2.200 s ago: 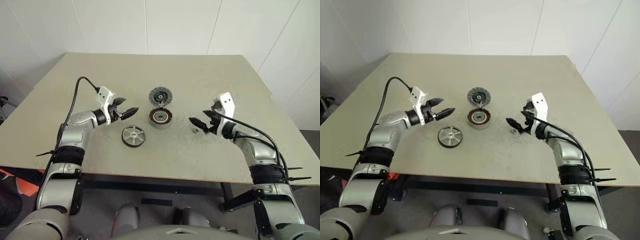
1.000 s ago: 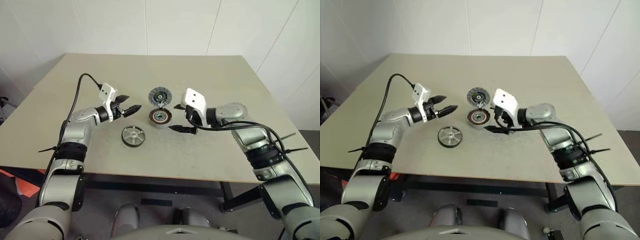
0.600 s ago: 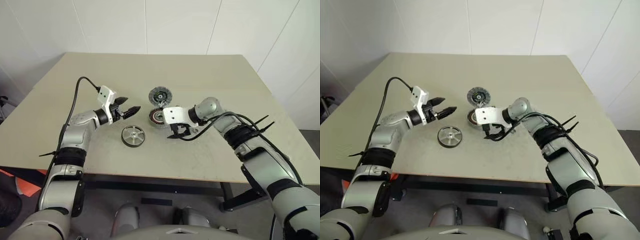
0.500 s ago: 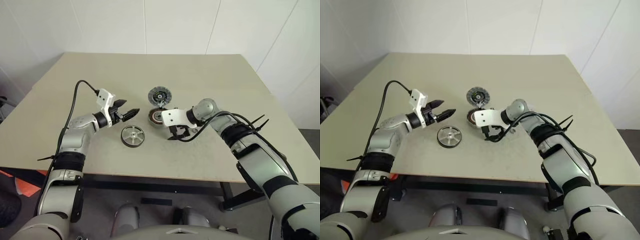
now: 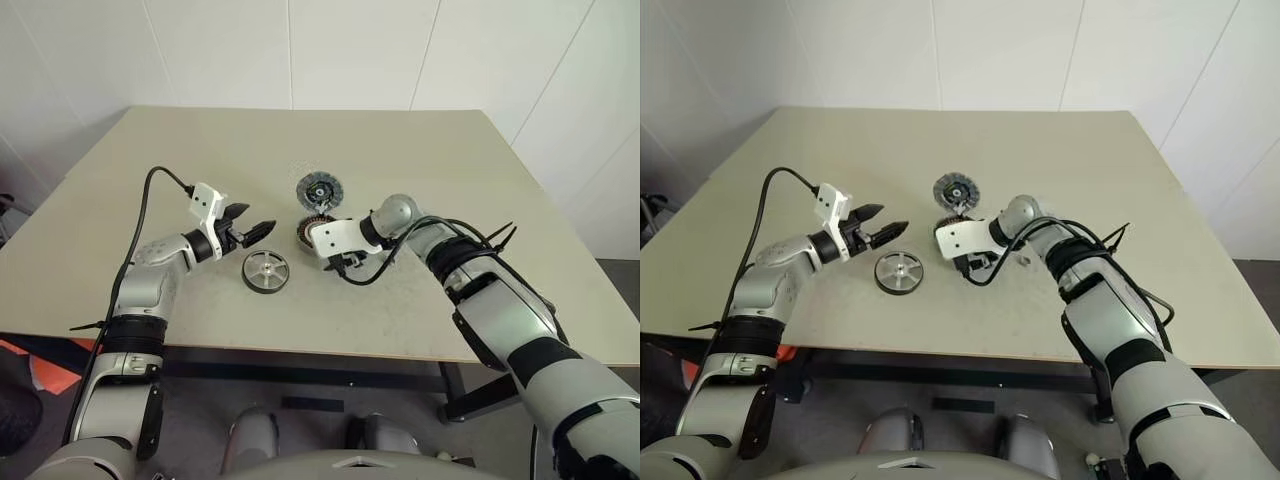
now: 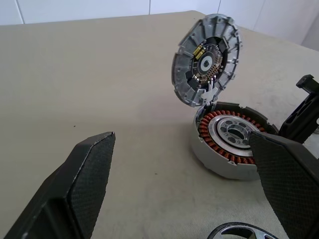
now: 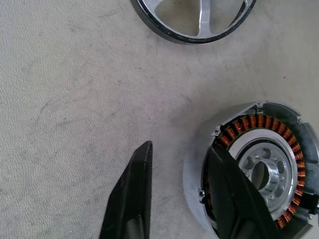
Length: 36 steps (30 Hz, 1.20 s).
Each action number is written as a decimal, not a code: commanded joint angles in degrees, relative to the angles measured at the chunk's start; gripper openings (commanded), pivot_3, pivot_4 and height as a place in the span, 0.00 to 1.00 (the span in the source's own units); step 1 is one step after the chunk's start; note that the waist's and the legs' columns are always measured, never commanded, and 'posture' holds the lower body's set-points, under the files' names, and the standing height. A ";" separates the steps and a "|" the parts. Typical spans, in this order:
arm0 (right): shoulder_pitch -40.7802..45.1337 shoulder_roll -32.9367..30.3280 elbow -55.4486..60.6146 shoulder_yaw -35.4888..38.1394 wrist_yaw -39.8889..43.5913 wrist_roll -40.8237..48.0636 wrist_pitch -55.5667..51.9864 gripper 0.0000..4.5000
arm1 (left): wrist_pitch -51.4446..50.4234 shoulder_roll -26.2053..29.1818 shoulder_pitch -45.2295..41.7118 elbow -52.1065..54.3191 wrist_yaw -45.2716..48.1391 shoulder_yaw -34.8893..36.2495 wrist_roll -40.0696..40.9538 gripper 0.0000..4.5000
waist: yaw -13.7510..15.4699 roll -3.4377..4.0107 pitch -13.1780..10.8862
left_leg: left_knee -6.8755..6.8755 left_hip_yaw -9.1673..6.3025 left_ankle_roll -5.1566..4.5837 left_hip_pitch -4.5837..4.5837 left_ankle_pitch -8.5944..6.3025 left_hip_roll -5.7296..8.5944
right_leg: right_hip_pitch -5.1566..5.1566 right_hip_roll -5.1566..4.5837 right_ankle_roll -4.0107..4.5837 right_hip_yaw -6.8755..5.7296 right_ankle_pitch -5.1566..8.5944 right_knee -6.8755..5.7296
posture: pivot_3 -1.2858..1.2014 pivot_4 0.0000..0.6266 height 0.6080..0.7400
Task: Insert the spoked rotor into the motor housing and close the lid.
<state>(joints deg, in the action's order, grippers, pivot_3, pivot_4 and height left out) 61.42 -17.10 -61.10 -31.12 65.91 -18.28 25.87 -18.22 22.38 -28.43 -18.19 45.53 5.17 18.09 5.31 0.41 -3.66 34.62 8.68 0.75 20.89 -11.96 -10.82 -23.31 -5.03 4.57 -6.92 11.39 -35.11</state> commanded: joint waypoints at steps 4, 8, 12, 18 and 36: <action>3.09 0.35 -0.23 1.71 -0.91 -0.73 1.06 0.32 | 0.31 0.11 -0.95 1.97 0.07 0.29 0.80 1.00 | 0.00 0.01 0.00 | 0.00 0.00 0.00 0.01 0.00 -0.01 | -0.01 0.00 0.00 0.00 0.00 0.00 | 0.52 0.00 1.00; 3.25 0.15 1.24 3.65 3.66 1.92 -0.46 0.32 | 0.47 -0.06 -1.67 1.28 0.11 0.12 0.65 1.00 | 0.01 0.01 -0.01 | 0.04 0.00 0.00 0.01 0.00 -0.01 | -0.01 0.00 0.00 0.00 0.00 -0.04 | 0.52 0.00 1.00; 3.38 -0.10 2.61 4.91 5.30 2.31 -0.91 0.13 | 0.52 -0.34 -1.84 1.07 0.07 0.01 0.67 1.00 | 0.02 0.01 -0.01 | 0.09 0.00 -0.01 0.01 -0.01 -0.02 | -0.01 0.00 0.00 0.00 0.00 -0.09 | 0.52 0.00 1.00; 3.93 0.16 1.98 5.13 3.08 0.75 -0.88 0.00 | 0.57 -0.95 -2.05 0.75 -0.20 -0.09 0.62 1.00 | 0.03 0.01 -0.01 | 0.10 0.00 -0.01 0.01 -0.01 -0.02 | -0.01 0.00 0.01 0.00 0.00 -0.10 | 0.52 0.00 1.00; 5.82 0.18 0.96 6.29 5.27 0.92 -2.22 0.27 | 0.76 -1.27 -1.45 1.02 -1.22 0.32 0.71 1.00 | 0.02 0.02 -0.01 | 0.13 0.00 -0.01 0.01 -0.01 -0.03 | -0.02 0.00 0.01 0.01 0.00 -0.12 | 0.52 0.00 1.00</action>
<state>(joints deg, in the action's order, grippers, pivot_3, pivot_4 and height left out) 65.10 -16.52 -60.49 -25.94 70.76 -18.08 24.13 -18.09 20.97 -29.13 -18.82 44.46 4.76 18.03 5.33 0.43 -3.67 34.75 8.67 0.75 20.90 -11.96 -10.84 -23.33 -5.03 4.59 -6.91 11.38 -35.23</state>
